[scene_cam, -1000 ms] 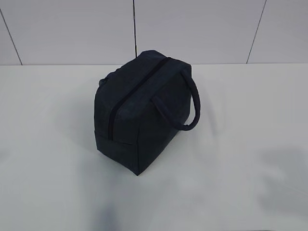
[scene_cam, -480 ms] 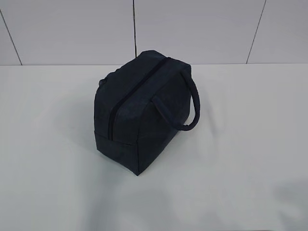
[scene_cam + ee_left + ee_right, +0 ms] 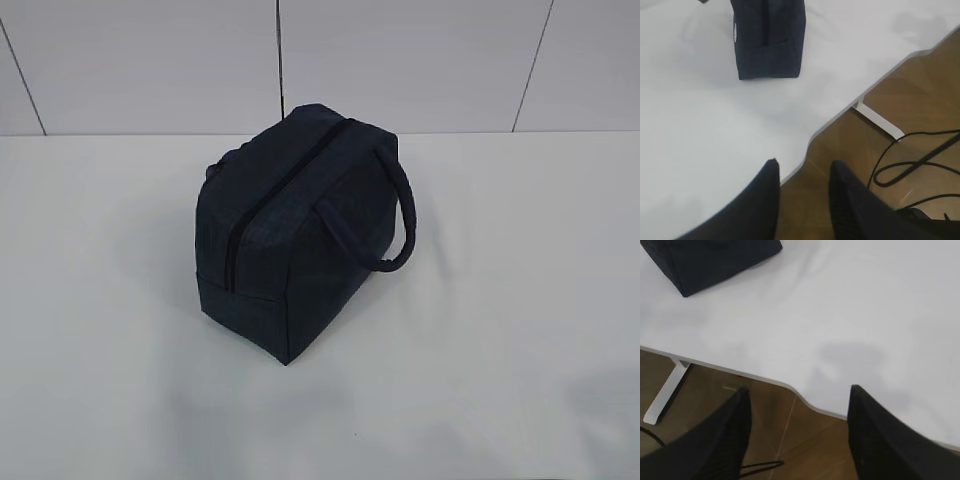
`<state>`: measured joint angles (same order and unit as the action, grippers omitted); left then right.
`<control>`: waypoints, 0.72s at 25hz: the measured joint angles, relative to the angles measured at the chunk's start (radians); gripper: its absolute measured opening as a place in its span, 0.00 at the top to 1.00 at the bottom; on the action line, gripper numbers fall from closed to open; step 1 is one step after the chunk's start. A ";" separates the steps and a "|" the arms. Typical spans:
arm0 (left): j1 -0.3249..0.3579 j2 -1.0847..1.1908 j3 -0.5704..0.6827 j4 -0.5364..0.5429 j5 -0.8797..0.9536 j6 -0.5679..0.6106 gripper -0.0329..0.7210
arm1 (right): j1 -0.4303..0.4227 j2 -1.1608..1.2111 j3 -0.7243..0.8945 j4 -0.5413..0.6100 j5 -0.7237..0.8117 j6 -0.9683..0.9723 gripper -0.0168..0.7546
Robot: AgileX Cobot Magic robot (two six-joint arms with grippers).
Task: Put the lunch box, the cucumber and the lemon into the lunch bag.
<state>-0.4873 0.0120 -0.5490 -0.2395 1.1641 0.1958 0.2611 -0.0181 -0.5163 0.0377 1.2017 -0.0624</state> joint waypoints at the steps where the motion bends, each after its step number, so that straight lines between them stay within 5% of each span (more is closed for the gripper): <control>1: 0.000 0.000 0.007 0.002 -0.018 0.000 0.64 | 0.000 0.000 0.008 -0.003 -0.014 0.000 0.39; 14: 0.000 0.000 0.024 0.159 -0.053 -0.110 0.64 | 0.000 0.000 0.026 -0.004 -0.047 0.000 0.39; 18: 0.065 0.000 0.024 0.177 -0.053 -0.110 0.64 | -0.009 0.000 0.027 -0.007 -0.048 0.000 0.39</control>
<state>-0.4227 0.0120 -0.5245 -0.0628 1.1112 0.0856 0.2525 -0.0181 -0.4889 0.0310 1.1537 -0.0624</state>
